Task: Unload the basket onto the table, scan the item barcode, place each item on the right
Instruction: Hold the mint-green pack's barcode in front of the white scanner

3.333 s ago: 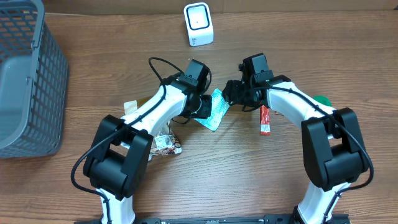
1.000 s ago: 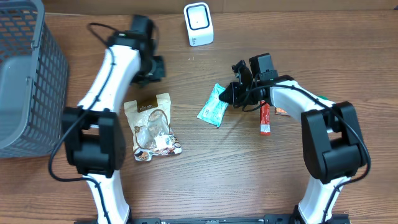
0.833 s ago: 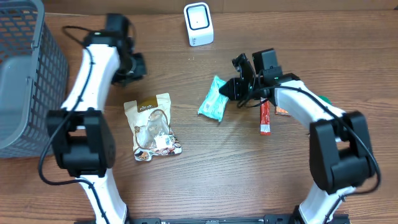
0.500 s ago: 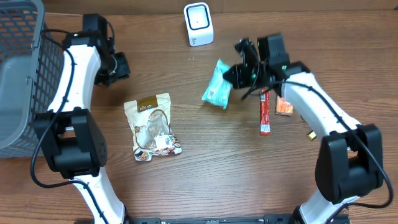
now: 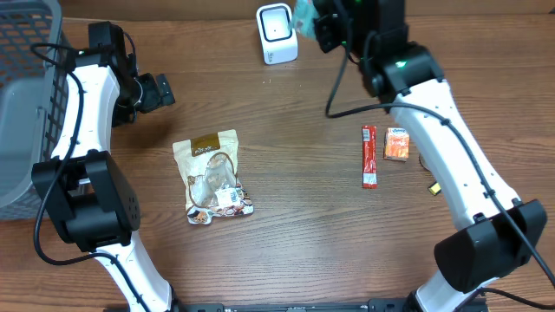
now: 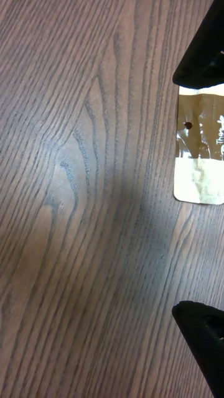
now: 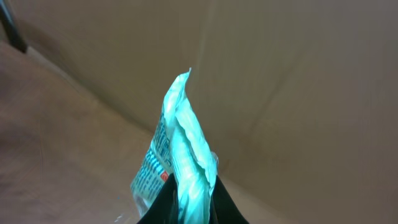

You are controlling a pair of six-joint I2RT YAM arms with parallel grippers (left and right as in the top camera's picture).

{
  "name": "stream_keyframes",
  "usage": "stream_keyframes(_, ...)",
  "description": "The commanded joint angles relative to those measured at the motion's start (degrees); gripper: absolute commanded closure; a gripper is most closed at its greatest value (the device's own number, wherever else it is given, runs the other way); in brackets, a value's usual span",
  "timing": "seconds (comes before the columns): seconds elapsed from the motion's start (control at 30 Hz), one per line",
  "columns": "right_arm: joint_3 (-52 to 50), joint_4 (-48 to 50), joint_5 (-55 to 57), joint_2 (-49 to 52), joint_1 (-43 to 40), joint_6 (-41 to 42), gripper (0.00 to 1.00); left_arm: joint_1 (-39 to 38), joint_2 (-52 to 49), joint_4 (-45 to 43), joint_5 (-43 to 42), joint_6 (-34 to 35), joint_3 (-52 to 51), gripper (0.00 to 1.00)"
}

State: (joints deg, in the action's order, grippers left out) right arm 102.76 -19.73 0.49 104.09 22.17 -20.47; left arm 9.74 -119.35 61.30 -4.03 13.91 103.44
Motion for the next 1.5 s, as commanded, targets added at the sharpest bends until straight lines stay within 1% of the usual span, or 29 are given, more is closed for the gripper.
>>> stream_keyframes(0.0,1.07,5.22,6.49,0.87,2.27,-13.22,0.97,-0.13,2.38,-0.09,0.17,-0.66,1.14,0.0)
stream_keyframes(0.13,1.05,12.9,10.12,3.82,3.54,-17.38,0.97,-0.13,2.38,-0.09,0.17,-0.63,1.11,0.0)
stream_keyframes(0.33,1.03,24.79,10.23,11.39,3.52,-18.1,0.97,-0.13,2.38,-0.09,0.17,-0.66,1.14,0.0)
stream_keyframes(0.57,1.05,44.37,10.25,23.74,3.54,-25.42,0.97,-0.13,2.38,-0.09,0.17,-0.66,1.14,0.0)
stream_keyframes(0.73,1.05,52.83,10.23,30.62,3.52,-31.34,0.96,-0.13,2.38,-0.09,0.17,-0.63,1.14,0.0)
stream_keyframes(1.07,1.05,55.71,10.64,35.91,3.37,-32.37,0.96,-0.13,2.38,-0.09,0.17,-0.66,1.14,0.0)
stream_keyframes(1.17,1.05,55.49,11.65,36.85,3.13,-33.59,0.96,-0.13,2.38,-0.09,0.17,-0.66,1.14,0.0)
stream_keyframes(1.47,1.05,57.09,12.37,38.18,2.78,-33.55,0.96,-0.13,2.38,-0.09,0.17,-0.66,1.14,0.0)
